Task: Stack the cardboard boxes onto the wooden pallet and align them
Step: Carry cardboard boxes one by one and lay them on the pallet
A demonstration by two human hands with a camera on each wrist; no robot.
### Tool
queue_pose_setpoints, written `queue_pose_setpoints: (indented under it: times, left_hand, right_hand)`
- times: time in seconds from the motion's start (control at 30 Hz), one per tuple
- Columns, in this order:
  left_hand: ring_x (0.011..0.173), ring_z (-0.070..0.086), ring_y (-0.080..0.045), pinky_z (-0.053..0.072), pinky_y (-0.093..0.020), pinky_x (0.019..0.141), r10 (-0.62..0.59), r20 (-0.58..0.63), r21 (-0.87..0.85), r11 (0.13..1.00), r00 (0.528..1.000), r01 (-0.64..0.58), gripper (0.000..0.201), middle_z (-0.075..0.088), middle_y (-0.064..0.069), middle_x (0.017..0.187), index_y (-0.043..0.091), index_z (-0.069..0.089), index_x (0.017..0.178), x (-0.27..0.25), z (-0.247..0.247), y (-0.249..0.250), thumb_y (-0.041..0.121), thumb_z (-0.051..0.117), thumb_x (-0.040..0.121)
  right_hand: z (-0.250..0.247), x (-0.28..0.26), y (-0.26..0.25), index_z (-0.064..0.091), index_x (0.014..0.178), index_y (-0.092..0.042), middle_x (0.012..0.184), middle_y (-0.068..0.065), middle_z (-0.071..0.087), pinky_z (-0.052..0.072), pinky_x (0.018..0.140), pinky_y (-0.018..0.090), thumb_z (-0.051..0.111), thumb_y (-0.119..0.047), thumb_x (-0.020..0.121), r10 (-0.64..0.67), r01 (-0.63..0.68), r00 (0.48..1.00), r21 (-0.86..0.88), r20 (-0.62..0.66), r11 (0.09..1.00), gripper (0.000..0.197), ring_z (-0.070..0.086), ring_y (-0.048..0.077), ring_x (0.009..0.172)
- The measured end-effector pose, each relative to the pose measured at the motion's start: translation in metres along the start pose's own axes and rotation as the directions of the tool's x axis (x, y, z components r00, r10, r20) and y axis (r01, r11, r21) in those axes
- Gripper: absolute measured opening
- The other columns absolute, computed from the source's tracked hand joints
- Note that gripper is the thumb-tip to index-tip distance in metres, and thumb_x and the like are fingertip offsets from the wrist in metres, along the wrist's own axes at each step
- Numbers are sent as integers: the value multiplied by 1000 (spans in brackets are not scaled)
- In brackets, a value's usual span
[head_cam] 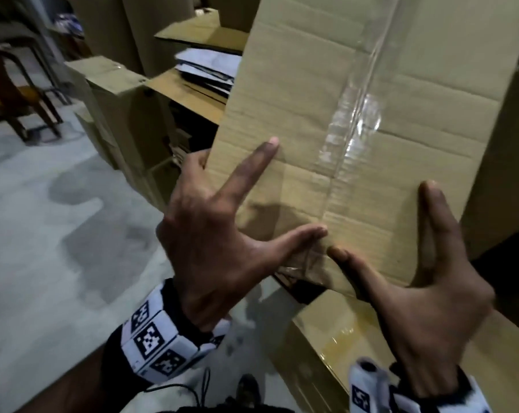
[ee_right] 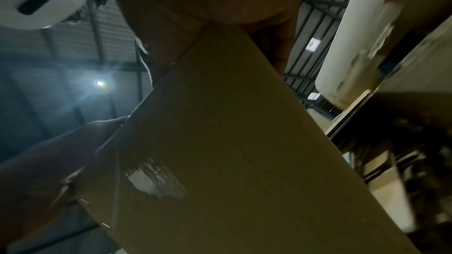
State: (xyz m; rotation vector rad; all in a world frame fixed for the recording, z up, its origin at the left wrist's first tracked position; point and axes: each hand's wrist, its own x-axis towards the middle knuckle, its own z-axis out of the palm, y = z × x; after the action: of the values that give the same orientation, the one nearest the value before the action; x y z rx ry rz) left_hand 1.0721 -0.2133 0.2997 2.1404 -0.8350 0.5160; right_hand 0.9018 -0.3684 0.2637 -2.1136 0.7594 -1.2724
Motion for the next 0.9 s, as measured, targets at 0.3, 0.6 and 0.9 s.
queue_pose_setpoints:
  times: [0.3, 0.6, 0.9]
  left_hand:
    - [116, 57, -24, 44, -33, 79, -318, -210, 179, 917, 925, 356, 99, 52, -8, 133, 51, 51, 146, 34, -37, -126, 96, 66, 59]
    - [118, 53, -23, 45, -34, 85, -535, -451, 201, 719, 714, 666, 103, 47, -10, 141, 58, 46, 147, -1, -119, -257, 97, 64, 53]
    - [115, 60, -21, 54, -39, 84, -516, -708, 135, 572, 483, 809, 98, 50, -7, 133, 53, 53, 144, -64, -263, -399, 96, 69, 58]
  right_hand:
    - [192, 53, -58, 50, 151, -35, 147, -15, 56, 43, 110, 24, 83, -78, 63, -181, 100, 922, 241, 343, 965, 104, 53, -3, 132]
    - [354, 8, -151, 51, 151, -34, 139, -17, 59, 49, 104, 25, 84, -78, 62, -466, 193, 710, 491, 527, 849, 105, 58, -2, 127]
    - [504, -101, -326, 49, 153, -35, 138, -29, 53, 57, 99, 36, 78, -82, 66, -713, 190, 449, 722, 538, 665, 103, 61, -1, 121]
